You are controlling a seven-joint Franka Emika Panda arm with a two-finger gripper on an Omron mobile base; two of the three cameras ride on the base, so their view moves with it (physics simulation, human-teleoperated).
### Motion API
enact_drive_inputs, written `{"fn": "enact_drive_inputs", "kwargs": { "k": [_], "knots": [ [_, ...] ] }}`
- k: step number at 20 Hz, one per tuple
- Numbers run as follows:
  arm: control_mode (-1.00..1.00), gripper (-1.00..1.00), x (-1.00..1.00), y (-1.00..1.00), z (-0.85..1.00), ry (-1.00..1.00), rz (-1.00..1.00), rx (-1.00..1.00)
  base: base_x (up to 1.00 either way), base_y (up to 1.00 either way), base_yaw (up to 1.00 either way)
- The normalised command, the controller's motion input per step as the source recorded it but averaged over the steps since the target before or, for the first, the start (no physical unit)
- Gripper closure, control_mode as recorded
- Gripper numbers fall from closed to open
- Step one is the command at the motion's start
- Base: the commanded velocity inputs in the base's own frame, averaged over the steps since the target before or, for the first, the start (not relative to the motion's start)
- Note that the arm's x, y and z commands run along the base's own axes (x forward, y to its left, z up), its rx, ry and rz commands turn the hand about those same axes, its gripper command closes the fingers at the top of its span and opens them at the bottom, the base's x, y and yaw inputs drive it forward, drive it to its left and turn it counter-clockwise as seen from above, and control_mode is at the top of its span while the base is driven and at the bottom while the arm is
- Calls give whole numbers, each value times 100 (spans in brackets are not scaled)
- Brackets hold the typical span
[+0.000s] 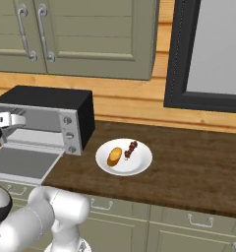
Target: Pick up the kebab skewer and baguette bread, and place them inside the toaster oven. Close the toaster oven door and start by setting the timer.
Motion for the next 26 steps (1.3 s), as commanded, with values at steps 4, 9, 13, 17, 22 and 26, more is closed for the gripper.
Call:
{"fn": "enact_drive_inputs", "kwargs": {
  "k": [4, 9, 13, 17, 22, 26],
  "knots": [
    [-100, -100, 0, 0, -33, 0, 4, -10, 0, 0, 0],
    [-100, -100, 0, -6, -26, 0, 4, -9, 0, 0, 0],
    [-100, -100, 5, -8, -1, 0, 9, -2, 0, 0, 0],
    [-100, -100, 9, 0, -17, 0, 8, 0, 0, 0, 0],
    [-100, -100, 40, 0, -10, 0, 3, 0, 0, 0, 0],
    [-100, -100, 43, 0, -4, 0, 0, -1, 0, 0, 0]
  ]
}}
